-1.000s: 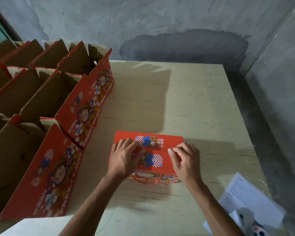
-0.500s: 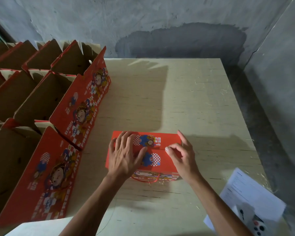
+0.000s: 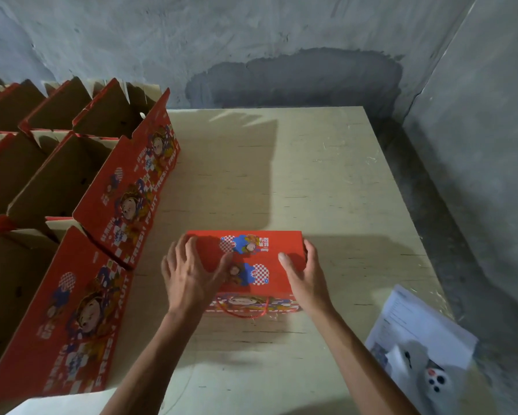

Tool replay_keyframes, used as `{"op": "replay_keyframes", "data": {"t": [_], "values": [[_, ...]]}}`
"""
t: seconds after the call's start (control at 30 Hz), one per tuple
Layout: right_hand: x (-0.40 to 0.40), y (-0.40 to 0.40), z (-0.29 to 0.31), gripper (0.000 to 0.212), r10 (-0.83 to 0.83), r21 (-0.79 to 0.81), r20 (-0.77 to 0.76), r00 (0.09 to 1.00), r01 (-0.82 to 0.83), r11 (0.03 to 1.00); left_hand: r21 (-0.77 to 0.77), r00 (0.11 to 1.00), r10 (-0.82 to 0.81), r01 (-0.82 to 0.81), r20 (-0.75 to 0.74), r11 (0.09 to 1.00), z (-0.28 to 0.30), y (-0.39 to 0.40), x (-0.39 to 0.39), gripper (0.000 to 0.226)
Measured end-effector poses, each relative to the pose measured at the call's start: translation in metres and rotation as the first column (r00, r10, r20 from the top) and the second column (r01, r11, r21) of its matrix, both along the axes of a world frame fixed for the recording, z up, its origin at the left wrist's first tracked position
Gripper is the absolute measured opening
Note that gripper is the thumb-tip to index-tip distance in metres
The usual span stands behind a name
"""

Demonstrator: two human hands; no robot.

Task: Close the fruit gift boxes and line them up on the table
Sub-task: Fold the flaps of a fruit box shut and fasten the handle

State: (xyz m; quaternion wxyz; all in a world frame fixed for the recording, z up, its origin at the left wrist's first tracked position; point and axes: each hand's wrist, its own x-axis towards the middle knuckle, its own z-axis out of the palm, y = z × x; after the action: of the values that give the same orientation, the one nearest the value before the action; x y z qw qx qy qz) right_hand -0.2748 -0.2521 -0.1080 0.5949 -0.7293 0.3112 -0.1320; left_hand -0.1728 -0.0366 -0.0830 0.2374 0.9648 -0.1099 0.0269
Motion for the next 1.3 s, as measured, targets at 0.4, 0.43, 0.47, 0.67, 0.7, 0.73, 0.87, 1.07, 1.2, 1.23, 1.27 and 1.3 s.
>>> {"op": "replay_keyframes", "data": {"t": [0.4, 0.43, 0.47, 0.67, 0.7, 0.73, 0.87, 1.07, 1.2, 1.23, 1.27, 1.3], "values": [[0.0, 0.003, -0.002, 0.058, -0.033, -0.031, 0.003, 0.999, 0.033, 0.999, -0.464, 0.904, 0.086, -0.295, -0.42, 0.835, -0.004, 0.026, 0.005, 0.068], [0.0, 0.003, -0.001, 0.058, -0.036, -0.03, 0.001, 0.999, 0.036, 0.999, -0.473, 0.9, 0.08, -0.298, -0.427, 0.829, -0.004, 0.027, 0.006, 0.06], [0.0, 0.003, -0.002, 0.057, -0.04, -0.033, -0.001, 0.999, 0.04, 0.999, -0.478, 0.902, 0.085, -0.302, -0.423, 0.825, -0.004, 0.027, 0.006, 0.055], [0.003, 0.004, -0.006, 0.048, -0.057, -0.037, 0.004, 0.998, 0.057, 0.998, -0.52, 0.9, 0.103, -0.335, -0.424, 0.786, 0.001, 0.021, 0.004, 0.052], [0.003, 0.003, -0.006, 0.051, -0.052, -0.04, 0.007, 0.999, 0.052, 0.998, -0.523, 0.901, 0.102, -0.334, -0.422, 0.784, 0.002, 0.021, 0.004, 0.049], [0.003, 0.002, -0.006, 0.056, -0.046, -0.04, 0.005, 0.999, 0.046, 0.998, -0.526, 0.904, 0.1, -0.329, -0.416, 0.784, 0.002, 0.022, 0.003, 0.046], [0.005, -0.002, -0.004, 0.068, 0.015, 0.004, 0.018, 1.0, -0.015, 1.0, -0.541, 0.905, 0.077, -0.316, -0.418, 0.78, 0.002, 0.026, 0.002, 0.037], [-0.004, 0.004, -0.003, 0.07, -0.105, -0.071, 0.033, 0.994, 0.107, 0.992, -0.546, 0.895, -0.022, -0.252, -0.445, 0.799, 0.001, 0.017, 0.047, 0.028], [-0.021, 0.031, -0.006, 0.076, -0.189, 0.0, 0.053, 0.981, 0.189, 0.982, -0.487, 0.926, 0.066, -0.254, -0.371, 0.836, 0.0, -0.005, 0.075, 0.051], [-0.025, 0.035, -0.006, 0.078, -0.184, 0.021, 0.05, 0.982, 0.183, 0.983, -0.463, 0.921, 0.129, -0.301, -0.368, 0.834, 0.001, -0.009, 0.075, 0.068], [-0.027, 0.036, -0.006, 0.081, -0.182, 0.003, 0.047, 0.982, 0.183, 0.983, -0.458, 0.906, 0.19, -0.361, -0.379, 0.812, 0.001, -0.011, 0.071, 0.083], [-0.028, 0.033, -0.008, 0.081, -0.175, -0.078, 0.028, 0.984, 0.177, 0.981, -0.476, 0.883, 0.241, -0.427, -0.404, 0.769, -0.001, -0.012, 0.063, 0.089]]}}
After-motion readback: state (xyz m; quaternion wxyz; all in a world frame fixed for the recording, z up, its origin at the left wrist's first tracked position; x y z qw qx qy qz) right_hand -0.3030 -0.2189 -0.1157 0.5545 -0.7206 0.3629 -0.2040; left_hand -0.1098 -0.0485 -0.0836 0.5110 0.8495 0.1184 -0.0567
